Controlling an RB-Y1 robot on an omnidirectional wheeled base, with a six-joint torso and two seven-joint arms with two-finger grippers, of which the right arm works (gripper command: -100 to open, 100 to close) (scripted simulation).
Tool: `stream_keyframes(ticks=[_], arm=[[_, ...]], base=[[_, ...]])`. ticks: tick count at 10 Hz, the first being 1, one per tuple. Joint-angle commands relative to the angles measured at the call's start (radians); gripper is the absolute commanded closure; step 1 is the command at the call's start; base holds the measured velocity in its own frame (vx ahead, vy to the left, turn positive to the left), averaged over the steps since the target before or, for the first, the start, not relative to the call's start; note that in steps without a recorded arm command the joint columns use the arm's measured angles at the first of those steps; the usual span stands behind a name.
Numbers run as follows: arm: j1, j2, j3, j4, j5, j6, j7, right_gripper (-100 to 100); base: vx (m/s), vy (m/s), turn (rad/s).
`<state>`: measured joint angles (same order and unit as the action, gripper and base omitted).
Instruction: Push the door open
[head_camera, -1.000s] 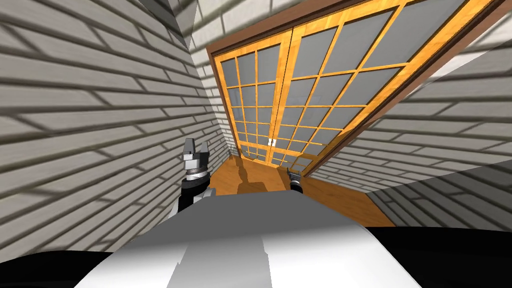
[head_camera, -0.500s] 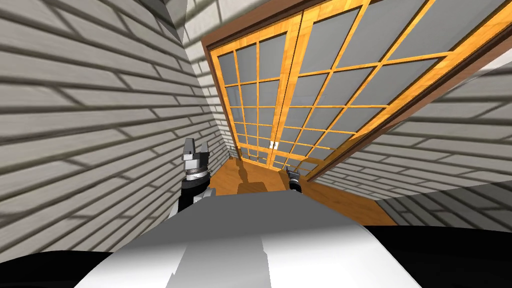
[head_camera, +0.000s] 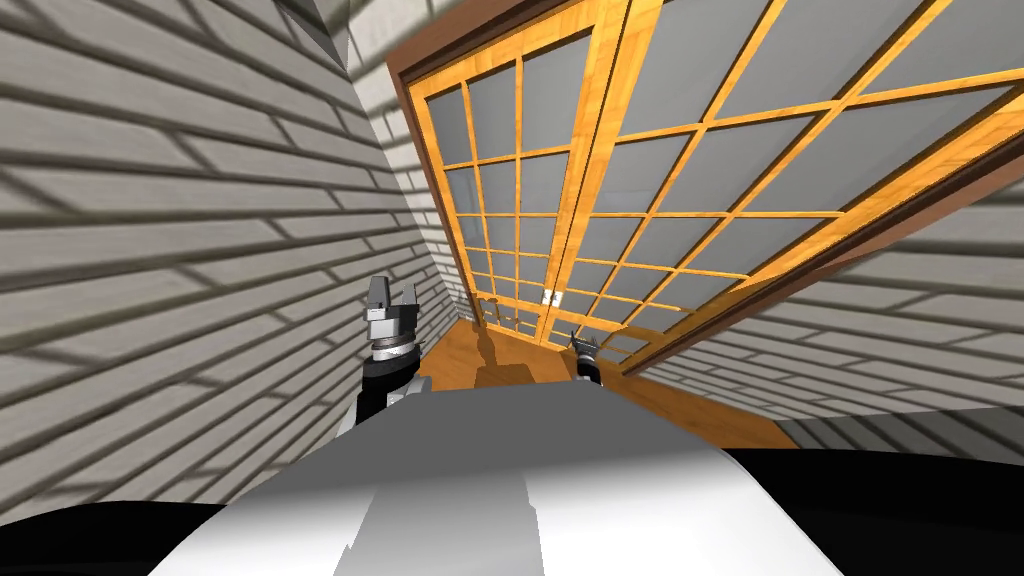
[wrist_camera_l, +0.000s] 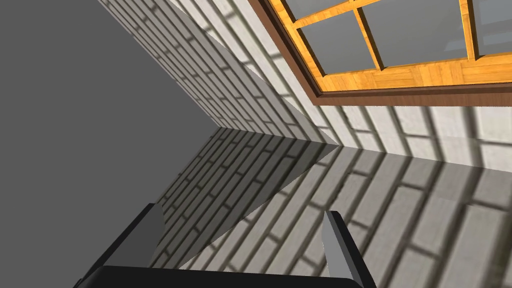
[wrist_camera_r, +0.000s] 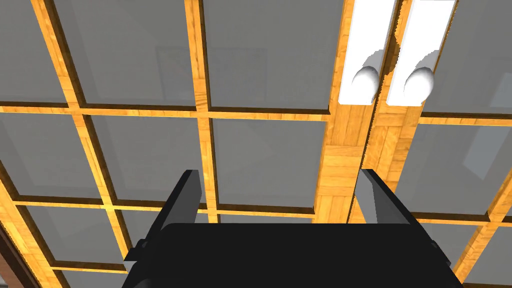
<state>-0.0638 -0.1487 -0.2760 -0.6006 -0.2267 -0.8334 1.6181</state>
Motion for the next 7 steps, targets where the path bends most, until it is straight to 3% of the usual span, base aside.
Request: stream_keyframes(ticks=[1, 7], arm=[[-0.006, 0.0, 0.0, 0.002, -0.001, 0.002, 0.0, -100], [-0.03, 0.003, 0.001, 0.009, -0.003, 0.004, 0.003, -100]], base=[[0.206, -0.028, 0.004], [0.211, 0.003, 0.006]])
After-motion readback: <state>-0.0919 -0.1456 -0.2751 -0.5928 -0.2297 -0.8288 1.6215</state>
